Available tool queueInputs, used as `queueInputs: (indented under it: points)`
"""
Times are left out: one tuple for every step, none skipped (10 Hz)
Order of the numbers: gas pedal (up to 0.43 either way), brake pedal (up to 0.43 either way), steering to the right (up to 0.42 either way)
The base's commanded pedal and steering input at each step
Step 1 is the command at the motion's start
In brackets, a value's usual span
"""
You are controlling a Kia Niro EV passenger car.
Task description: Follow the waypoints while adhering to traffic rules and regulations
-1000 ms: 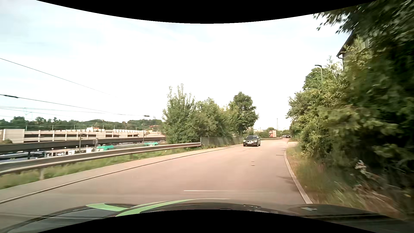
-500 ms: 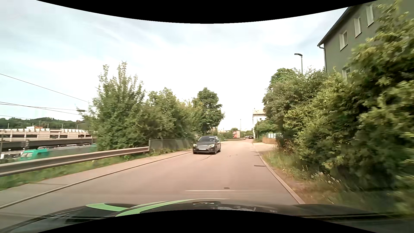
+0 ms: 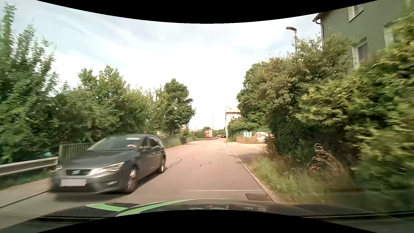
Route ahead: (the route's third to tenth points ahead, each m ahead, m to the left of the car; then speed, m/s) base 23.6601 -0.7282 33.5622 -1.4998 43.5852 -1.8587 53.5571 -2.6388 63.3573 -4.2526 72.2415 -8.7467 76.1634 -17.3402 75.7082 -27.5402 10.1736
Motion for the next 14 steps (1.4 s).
queueInputs:
  points:
    - [0.268, 0.000, 0.048]
    - [0.268, 0.000, 0.033]
    - [0.280, 0.000, 0.014]
    - [0.280, 0.000, 0.006]
    - [0.268, 0.000, 0.000]
    - [0.268, 0.000, -0.002]
    - [0.268, 0.000, -0.002]
    - [0.268, 0.000, -0.002]
    - [0.268, 0.000, -0.003]
    - [0.268, 0.000, -0.002]
    - [0.268, 0.000, -0.002]
    - [0.268, 0.000, -0.002]
    - [0.248, 0.000, -0.002]
    - [0.197, 0.000, -0.002]
